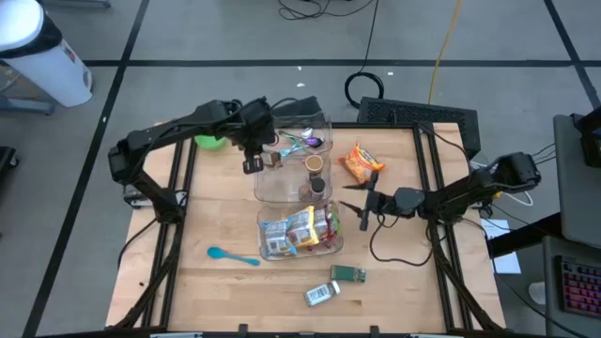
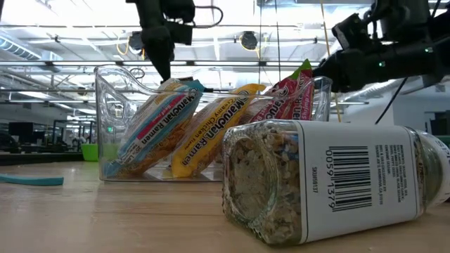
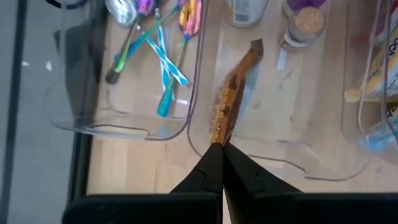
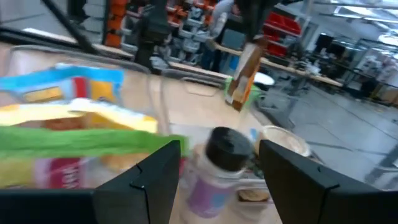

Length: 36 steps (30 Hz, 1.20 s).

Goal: Pick & Place Food Item
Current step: Put the orange seasoning packet into the middle transparent bin

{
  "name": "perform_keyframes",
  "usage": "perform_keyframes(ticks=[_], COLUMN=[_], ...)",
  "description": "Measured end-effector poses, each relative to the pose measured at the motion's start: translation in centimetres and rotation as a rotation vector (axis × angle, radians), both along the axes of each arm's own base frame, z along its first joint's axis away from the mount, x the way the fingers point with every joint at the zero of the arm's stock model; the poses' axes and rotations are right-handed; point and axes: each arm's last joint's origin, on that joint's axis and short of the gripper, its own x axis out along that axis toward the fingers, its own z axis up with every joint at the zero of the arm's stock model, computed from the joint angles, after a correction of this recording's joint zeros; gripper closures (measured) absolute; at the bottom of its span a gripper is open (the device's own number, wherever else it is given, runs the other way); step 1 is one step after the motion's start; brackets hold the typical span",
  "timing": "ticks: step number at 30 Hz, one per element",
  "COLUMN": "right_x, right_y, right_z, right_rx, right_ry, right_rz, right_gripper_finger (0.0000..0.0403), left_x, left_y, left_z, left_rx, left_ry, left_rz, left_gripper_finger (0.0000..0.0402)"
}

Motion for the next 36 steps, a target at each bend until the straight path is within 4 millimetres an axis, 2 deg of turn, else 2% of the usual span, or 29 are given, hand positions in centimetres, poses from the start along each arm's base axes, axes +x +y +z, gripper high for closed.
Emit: perform_keyframes(ticks=[11,19,32,36], right_x=[-0.3,-0.3,-0.4,-0.4], right_y=[-2.2,-2.9,-3.2,-3.2], right_z=[0.1,-0.1,-0.4,-0.5], right_rx=[0.004,0.004,0.003,0.003], right_ry=[0.037,0.055,0.092,0.096], right_rz=[-0.103,-0.138,-0.153,-0.152], right_gripper_finger=[0.019,0.019,0.019,0.019], left_x=[1.3,2.8,3.2,3.2], left_y=[3.7,4.7,4.3,4.3], left_z=[-4.0,-6.6,-6.9,-6.9], left_rx=[-0.054,-0.075,-0.089,-0.09], left_ry=[0.114,0.151,0.152,0.151], left_rz=[0.023,0.037,0.068,0.073], left_gripper_finger=[0.0401,0.0401,0.0399,0.0387])
